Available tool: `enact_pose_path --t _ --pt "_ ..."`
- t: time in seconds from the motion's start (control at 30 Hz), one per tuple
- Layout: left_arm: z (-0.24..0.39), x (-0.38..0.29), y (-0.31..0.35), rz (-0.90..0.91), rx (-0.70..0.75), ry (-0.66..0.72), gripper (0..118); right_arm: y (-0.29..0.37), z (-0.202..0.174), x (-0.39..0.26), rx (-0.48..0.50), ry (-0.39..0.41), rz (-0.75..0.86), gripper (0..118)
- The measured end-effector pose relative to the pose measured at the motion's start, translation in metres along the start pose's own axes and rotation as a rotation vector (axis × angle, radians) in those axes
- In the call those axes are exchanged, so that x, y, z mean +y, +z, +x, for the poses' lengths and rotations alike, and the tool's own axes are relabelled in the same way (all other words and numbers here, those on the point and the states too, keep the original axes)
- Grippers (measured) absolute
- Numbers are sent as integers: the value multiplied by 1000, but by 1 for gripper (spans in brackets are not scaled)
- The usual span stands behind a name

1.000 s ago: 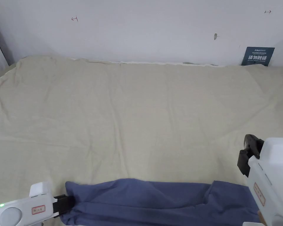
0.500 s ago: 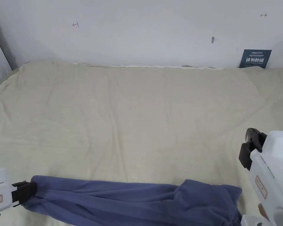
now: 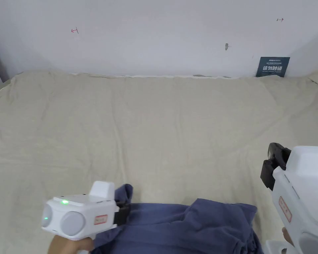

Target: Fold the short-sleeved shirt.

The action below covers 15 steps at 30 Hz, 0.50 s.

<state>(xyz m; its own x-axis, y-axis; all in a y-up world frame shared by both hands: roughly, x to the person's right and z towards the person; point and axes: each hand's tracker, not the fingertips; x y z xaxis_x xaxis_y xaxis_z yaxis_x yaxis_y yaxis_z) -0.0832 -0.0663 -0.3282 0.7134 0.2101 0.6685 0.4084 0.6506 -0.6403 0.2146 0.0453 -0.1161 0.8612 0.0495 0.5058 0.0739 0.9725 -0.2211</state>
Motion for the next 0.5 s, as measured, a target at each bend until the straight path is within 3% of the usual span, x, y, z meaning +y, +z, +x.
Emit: enact_pose_path --t 0.23,0.27,0.3,0.37,0.4,0.5 --pt "39 -16 -56 -158 -49 37 7 3 16 -4 -31 -11 -14 2" --pt "39 -18 -60 -173 -55 50 18 3 18 -5 -33 -13 -18 2" --pt "39 -20 -61 -183 -73 71 41 3 20 -5 -37 -14 -22 2" --pt "38 -21 -60 -172 -67 107 109 3 22 -6 -41 -15 -25 2" --pt "37 -21 -56 -145 -57 119 118 3 23 -6 -43 -16 -27 2" --pt "30 -14 -34 -23 -30 134 110 4 24 -6 -44 -20 -28 2"
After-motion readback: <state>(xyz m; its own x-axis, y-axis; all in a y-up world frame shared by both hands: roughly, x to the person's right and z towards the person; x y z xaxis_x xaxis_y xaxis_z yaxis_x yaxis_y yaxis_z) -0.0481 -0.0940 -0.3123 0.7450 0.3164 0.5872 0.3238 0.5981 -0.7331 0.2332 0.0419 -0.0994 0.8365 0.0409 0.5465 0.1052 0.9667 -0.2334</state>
